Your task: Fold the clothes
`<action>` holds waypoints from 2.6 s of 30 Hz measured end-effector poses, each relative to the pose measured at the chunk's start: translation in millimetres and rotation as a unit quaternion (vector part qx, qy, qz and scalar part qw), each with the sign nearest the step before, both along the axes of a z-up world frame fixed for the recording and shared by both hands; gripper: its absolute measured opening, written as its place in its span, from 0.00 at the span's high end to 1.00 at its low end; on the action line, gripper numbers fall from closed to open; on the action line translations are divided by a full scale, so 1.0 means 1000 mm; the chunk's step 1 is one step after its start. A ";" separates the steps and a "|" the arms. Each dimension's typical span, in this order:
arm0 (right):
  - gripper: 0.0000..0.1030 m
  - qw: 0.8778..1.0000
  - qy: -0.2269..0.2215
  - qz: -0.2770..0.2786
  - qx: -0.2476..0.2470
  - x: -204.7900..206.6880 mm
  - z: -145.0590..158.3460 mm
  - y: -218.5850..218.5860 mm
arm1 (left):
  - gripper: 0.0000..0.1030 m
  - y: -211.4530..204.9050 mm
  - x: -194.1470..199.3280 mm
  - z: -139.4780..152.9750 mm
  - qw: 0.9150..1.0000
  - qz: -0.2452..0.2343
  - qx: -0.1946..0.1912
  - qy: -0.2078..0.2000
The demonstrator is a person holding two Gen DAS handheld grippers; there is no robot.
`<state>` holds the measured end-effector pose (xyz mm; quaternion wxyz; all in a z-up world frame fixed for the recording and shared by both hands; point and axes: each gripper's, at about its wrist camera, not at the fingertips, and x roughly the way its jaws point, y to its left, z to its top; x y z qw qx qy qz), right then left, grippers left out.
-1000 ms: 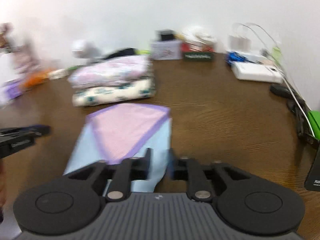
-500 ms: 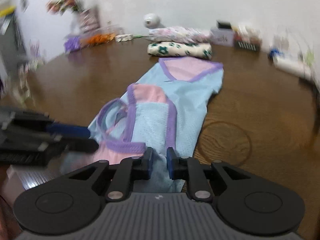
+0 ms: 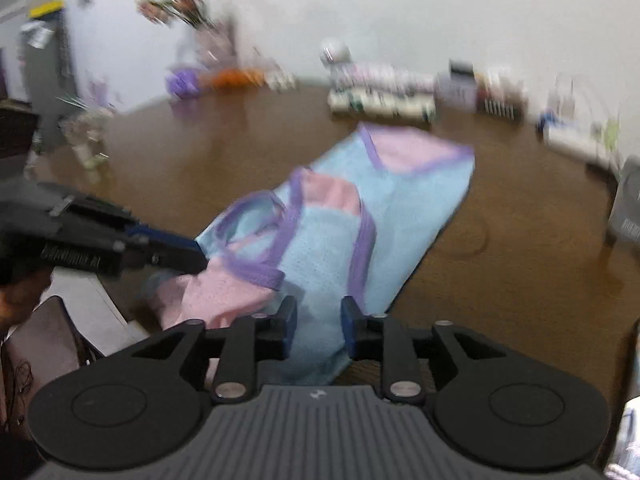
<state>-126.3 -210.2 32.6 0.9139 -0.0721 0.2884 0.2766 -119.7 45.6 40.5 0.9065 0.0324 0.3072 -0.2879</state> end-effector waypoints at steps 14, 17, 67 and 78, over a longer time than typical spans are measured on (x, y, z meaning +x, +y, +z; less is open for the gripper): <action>0.83 0.994 -0.035 0.106 -0.020 -0.025 -0.032 -0.001 | 0.94 -0.002 -0.014 -0.030 0.996 -0.079 0.048 -0.020; 0.95 0.995 -0.014 0.103 0.004 -0.027 -0.026 -0.013 | 0.98 -0.002 -0.026 -0.025 0.993 -0.109 0.035 -0.027; 0.55 0.987 0.015 -0.099 0.123 0.078 0.012 -0.051 | 0.39 -0.001 0.085 0.002 0.978 0.041 -0.186 0.090; 0.65 0.985 0.046 -0.130 0.100 0.086 -0.009 -0.025 | 0.32 -0.021 0.067 -0.002 0.987 0.077 -0.139 0.037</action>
